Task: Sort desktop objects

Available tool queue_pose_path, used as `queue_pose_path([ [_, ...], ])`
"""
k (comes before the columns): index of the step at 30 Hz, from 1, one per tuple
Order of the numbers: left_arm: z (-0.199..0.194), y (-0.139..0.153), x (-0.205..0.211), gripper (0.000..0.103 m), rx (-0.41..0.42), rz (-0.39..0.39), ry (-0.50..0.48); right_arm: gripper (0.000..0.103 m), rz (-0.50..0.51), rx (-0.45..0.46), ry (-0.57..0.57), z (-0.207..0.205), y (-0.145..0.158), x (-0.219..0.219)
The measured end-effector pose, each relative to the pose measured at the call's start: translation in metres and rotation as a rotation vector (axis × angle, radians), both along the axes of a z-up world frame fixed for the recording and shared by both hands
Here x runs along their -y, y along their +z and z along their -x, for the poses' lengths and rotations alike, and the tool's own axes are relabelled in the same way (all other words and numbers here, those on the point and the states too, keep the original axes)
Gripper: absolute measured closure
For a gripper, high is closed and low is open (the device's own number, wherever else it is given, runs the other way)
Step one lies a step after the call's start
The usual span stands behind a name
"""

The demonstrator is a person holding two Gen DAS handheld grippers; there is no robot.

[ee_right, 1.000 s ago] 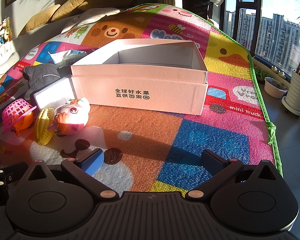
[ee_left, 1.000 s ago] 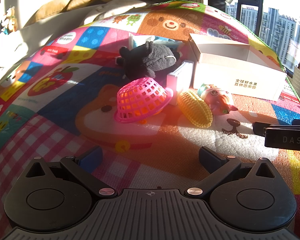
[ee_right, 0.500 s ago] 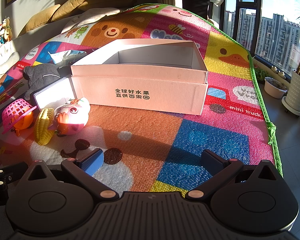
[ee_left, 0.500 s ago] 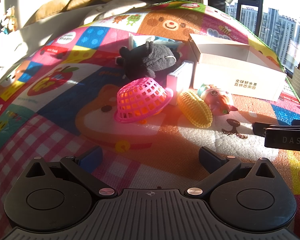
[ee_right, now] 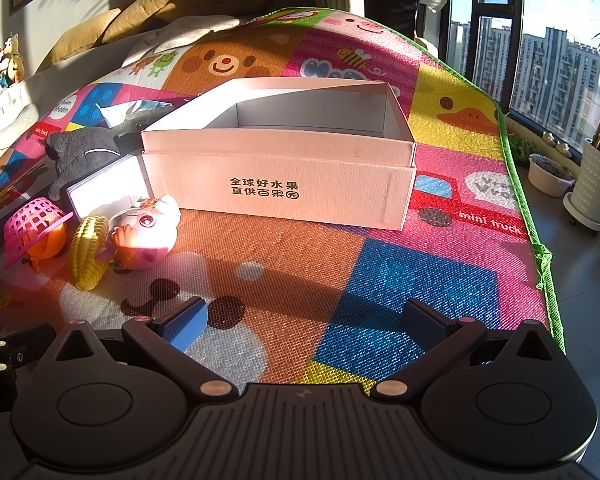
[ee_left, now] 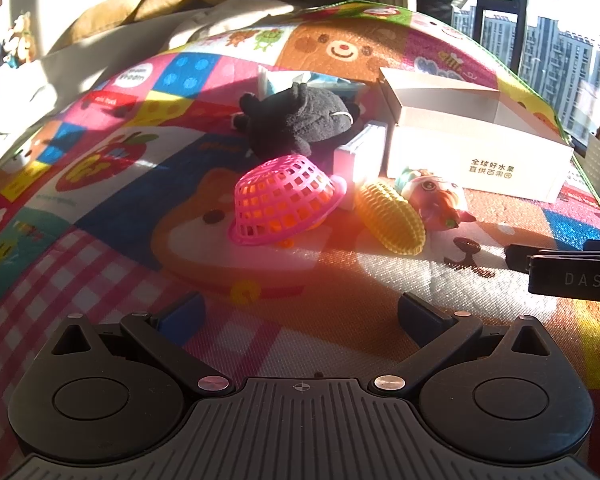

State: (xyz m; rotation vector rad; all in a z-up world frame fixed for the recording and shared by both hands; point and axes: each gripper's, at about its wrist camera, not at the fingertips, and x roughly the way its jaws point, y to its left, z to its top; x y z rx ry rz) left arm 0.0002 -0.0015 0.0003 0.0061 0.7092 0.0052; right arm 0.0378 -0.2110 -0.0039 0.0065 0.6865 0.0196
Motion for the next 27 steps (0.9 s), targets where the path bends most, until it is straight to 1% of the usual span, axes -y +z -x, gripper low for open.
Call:
queue_pose_path([
  [21,0.0008,0.0000,-0.0030,0.000,0.004,0.004,0.000,0.000,0.001,-0.009,0.010,0.0000,0.0004,-0.0007],
  [27,0.0007,-0.0002,-0.0029,0.000,0.002,0.001,0.001,0.000,0.009,-0.021,0.051,-0.0006,0.0009,0.0013],
])
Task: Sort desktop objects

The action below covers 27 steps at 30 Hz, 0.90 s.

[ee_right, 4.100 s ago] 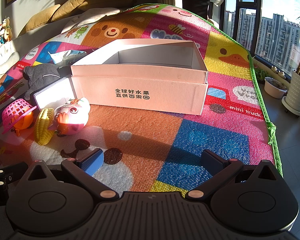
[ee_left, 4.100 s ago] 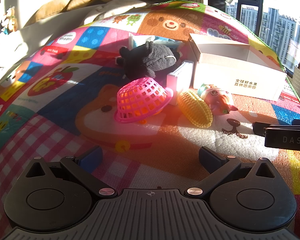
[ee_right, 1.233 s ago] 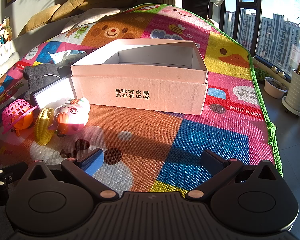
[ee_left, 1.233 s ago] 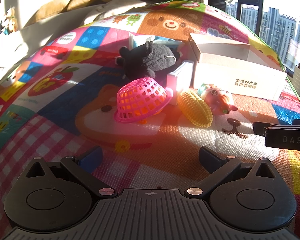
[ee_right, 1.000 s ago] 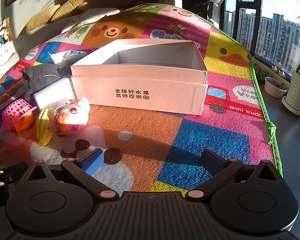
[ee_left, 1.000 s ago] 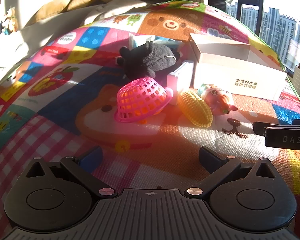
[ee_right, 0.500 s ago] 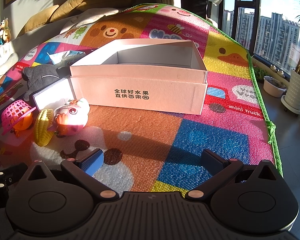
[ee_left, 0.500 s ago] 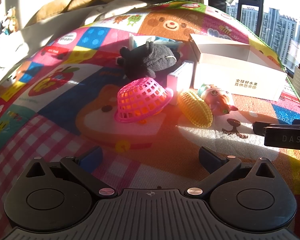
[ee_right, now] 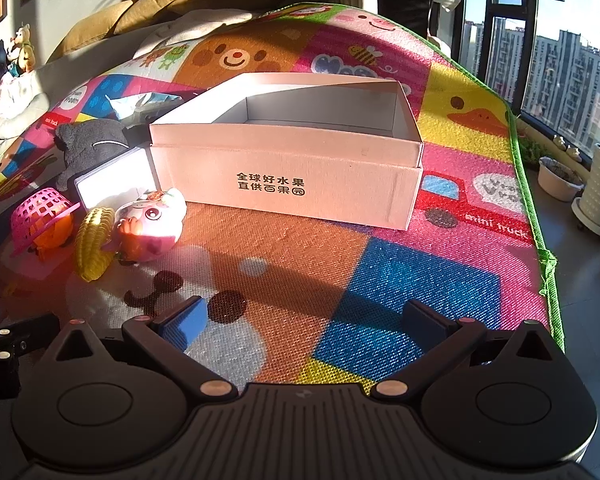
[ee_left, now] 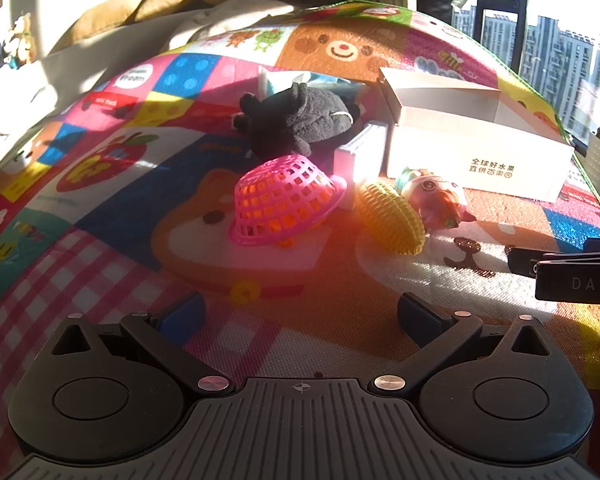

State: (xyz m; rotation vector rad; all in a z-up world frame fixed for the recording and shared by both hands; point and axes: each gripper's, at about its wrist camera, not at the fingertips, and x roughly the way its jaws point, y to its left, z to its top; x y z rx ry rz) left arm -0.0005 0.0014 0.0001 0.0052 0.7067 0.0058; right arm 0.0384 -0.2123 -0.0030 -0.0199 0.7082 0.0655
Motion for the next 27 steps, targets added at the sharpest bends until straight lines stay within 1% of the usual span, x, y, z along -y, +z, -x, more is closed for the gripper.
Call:
queue_pose_path([
  [4,-0.001,0.000,0.000,0.000,-0.005,-0.003,-0.002,0.000,-0.005,-0.033,0.020,-0.001,0.002,0.002],
  [9,-0.001,0.000,-0.001,0.000,-0.015,-0.006,-0.013,0.000,-0.006,-0.062,0.047,0.008,0.003,0.004],
  [12,0.001,0.004,-0.005,0.000,-0.023,0.013,-0.058,0.000,-0.002,-0.077,0.088,0.010,0.006,0.006],
  [14,0.008,0.012,-0.013,0.000,-0.004,0.052,-0.097,0.000,-0.014,-0.085,0.144,0.012,0.009,0.005],
  [15,0.011,0.017,-0.017,0.000,0.019,0.049,-0.098,0.000,-0.022,-0.056,0.190,0.015,0.013,0.003],
  [18,0.019,0.033,-0.030,0.000,0.106,0.005,-0.057,0.000,-0.002,0.095,0.268,0.022,0.030,-0.012],
  [20,0.020,0.041,-0.042,0.000,0.143,0.020,-0.019,0.001,-0.036,0.152,0.313,0.018,0.038,-0.021],
  [21,0.020,0.044,-0.048,0.000,0.151,0.039,-0.005,0.007,-0.059,0.159,0.317,0.011,0.040,-0.026],
  [22,0.020,0.046,-0.052,0.000,0.156,0.054,0.005,0.017,-0.081,0.151,0.319,0.002,0.041,-0.032],
  [23,0.020,0.048,-0.056,0.000,0.162,0.070,0.013,0.021,-0.097,0.136,0.325,-0.007,0.041,-0.038],
  [24,0.019,0.048,-0.057,0.000,0.164,0.074,0.012,0.024,-0.110,0.125,0.322,-0.016,0.041,-0.043],
  [26,0.019,0.048,-0.056,0.000,0.157,0.074,-0.007,0.024,-0.133,0.105,0.308,-0.034,0.035,-0.051],
  [27,0.019,0.047,-0.053,0.000,0.150,0.074,-0.024,0.024,-0.149,0.076,0.315,-0.041,0.031,-0.053],
])
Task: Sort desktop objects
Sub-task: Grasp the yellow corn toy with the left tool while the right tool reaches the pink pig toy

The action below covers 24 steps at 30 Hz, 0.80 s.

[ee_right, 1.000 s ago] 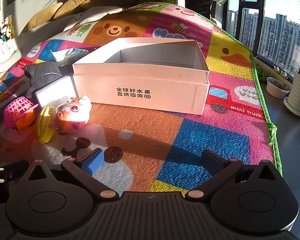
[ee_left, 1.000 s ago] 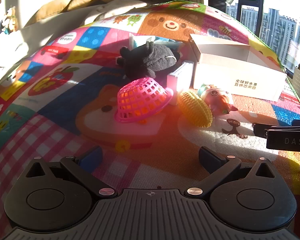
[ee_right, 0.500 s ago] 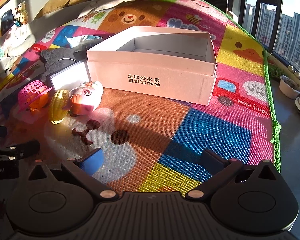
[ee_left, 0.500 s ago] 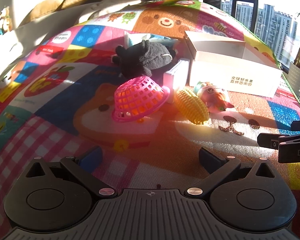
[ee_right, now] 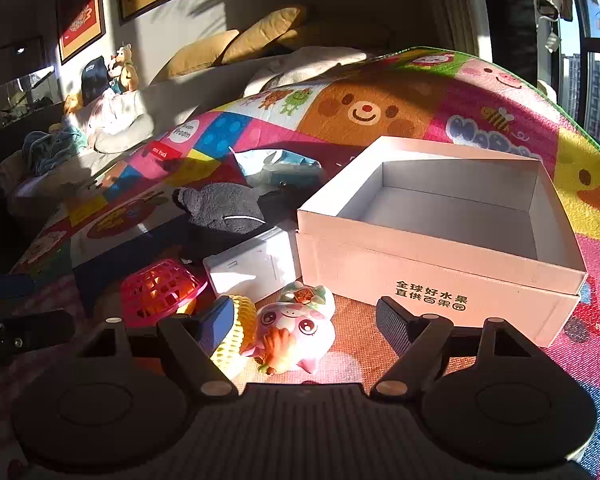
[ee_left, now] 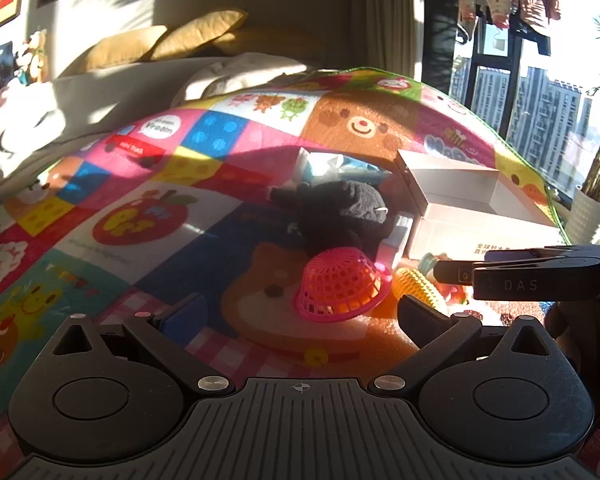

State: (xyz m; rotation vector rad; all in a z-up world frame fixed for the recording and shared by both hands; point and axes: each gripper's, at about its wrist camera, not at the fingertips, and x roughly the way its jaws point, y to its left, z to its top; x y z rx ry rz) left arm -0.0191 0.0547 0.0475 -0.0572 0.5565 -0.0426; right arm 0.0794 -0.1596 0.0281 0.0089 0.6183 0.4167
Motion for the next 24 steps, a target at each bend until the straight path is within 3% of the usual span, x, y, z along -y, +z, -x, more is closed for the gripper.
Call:
queue_pose_path([
  [2,-0.001,-0.002,0.007,0.000,-0.010,-0.004,-0.033,0.028,-0.061,-0.050,0.001,-0.009,-0.008,0.005],
  [3,-0.002,-0.003,0.011,0.000,-0.013,-0.007,-0.048,0.048,-0.088,-0.073,0.016,-0.010,-0.008,0.009],
  [4,-0.003,-0.003,0.014,0.000,-0.012,-0.007,-0.062,0.058,-0.092,-0.100,0.035,-0.009,-0.007,0.013],
  [12,-0.022,-0.008,0.066,0.002,-0.020,-0.044,-0.226,0.057,-0.045,-0.021,-0.020,0.069,0.005,0.074],
  [13,-0.026,-0.010,0.072,0.011,-0.028,-0.055,-0.237,0.056,-0.039,-0.017,-0.026,0.077,0.004,0.080],
  [14,-0.031,-0.013,0.078,0.025,-0.042,-0.060,-0.250,0.056,-0.028,-0.011,-0.037,0.087,0.003,0.085],
  [15,-0.036,-0.016,0.084,0.029,-0.057,-0.060,-0.263,0.055,-0.027,-0.003,-0.063,0.096,0.000,0.092],
  [19,-0.054,-0.028,0.102,0.029,-0.078,-0.102,-0.254,0.039,-0.122,0.020,-0.172,0.110,-0.004,0.113],
  [22,-0.071,-0.034,0.109,0.032,-0.103,-0.120,-0.228,0.036,-0.187,0.033,-0.246,0.110,-0.010,0.121],
  [24,-0.078,-0.035,0.113,0.040,-0.116,-0.110,-0.233,0.032,-0.187,0.047,-0.260,0.110,-0.012,0.120],
])
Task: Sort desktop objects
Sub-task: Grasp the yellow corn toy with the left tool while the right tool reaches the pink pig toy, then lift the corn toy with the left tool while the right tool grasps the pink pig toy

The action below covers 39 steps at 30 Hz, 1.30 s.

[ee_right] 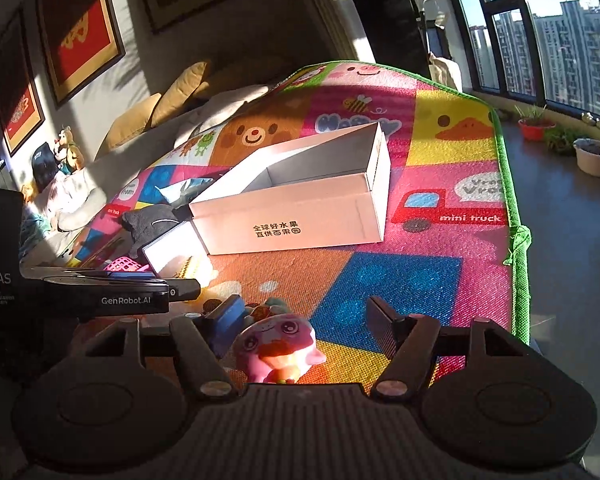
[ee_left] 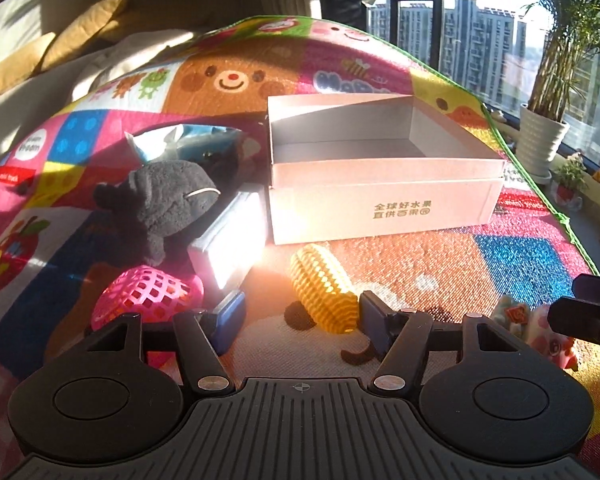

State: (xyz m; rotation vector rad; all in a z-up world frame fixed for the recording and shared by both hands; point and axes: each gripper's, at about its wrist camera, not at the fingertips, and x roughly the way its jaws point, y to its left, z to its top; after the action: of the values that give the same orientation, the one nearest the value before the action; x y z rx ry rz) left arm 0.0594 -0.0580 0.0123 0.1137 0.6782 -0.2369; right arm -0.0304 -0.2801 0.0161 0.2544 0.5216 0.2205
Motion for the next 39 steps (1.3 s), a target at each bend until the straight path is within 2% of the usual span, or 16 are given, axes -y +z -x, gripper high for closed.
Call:
queue_pose_path([
  [4,-0.005,0.000,0.013,0.049,0.017,-0.007,-0.034,0.026,-0.001,0.011,-0.012,0.000,0.000,0.000],
  [7,-0.005,-0.003,0.023,0.067,0.046,-0.062,-0.064,0.023,0.005,0.022,-0.019,0.001,0.000,-0.001],
  [10,0.002,-0.004,0.023,0.067,0.064,-0.107,-0.080,0.019,0.011,0.038,-0.023,0.003,0.000,-0.002],
  [13,0.019,0.001,0.015,0.068,0.064,-0.114,-0.112,0.015,0.009,0.043,-0.026,0.004,0.000,-0.002],
  [16,0.041,0.012,-0.005,0.067,-0.048,-0.027,-0.182,0.015,0.010,0.037,-0.033,0.003,0.000,-0.002],
  [17,0.050,0.015,-0.013,0.066,-0.109,0.010,-0.219,0.015,0.011,0.041,-0.033,0.003,0.000,-0.002],
  [19,0.066,0.025,-0.028,0.061,-0.153,0.037,-0.229,0.013,0.016,0.051,-0.036,0.005,0.000,-0.002],
  [21,0.079,0.037,-0.041,0.027,-0.132,0.032,-0.214,0.012,0.022,0.069,-0.043,0.008,0.000,-0.004],
  [23,0.090,0.054,-0.055,0.009,-0.073,0.027,-0.168,0.009,0.025,0.081,-0.045,0.010,0.001,-0.004],
  [25,0.093,0.065,-0.065,0.006,-0.049,0.045,-0.131,0.008,0.028,0.081,-0.042,0.009,0.001,-0.004],
  [29,0.083,0.078,-0.085,0.000,-0.079,0.189,-0.074,0.007,0.029,0.078,-0.042,0.009,0.001,-0.004],
  [34,0.076,0.062,-0.094,0.000,-0.092,0.311,-0.015,0.005,0.029,0.078,-0.042,0.009,0.001,-0.004],
  [36,0.083,0.052,-0.086,0.000,-0.068,0.291,-0.020,0.004,0.029,0.076,-0.041,0.008,0.001,-0.004],
  [39,0.090,0.033,-0.057,0.000,-0.123,0.183,-0.110,0.004,0.032,0.073,-0.039,0.008,0.001,-0.004],
])
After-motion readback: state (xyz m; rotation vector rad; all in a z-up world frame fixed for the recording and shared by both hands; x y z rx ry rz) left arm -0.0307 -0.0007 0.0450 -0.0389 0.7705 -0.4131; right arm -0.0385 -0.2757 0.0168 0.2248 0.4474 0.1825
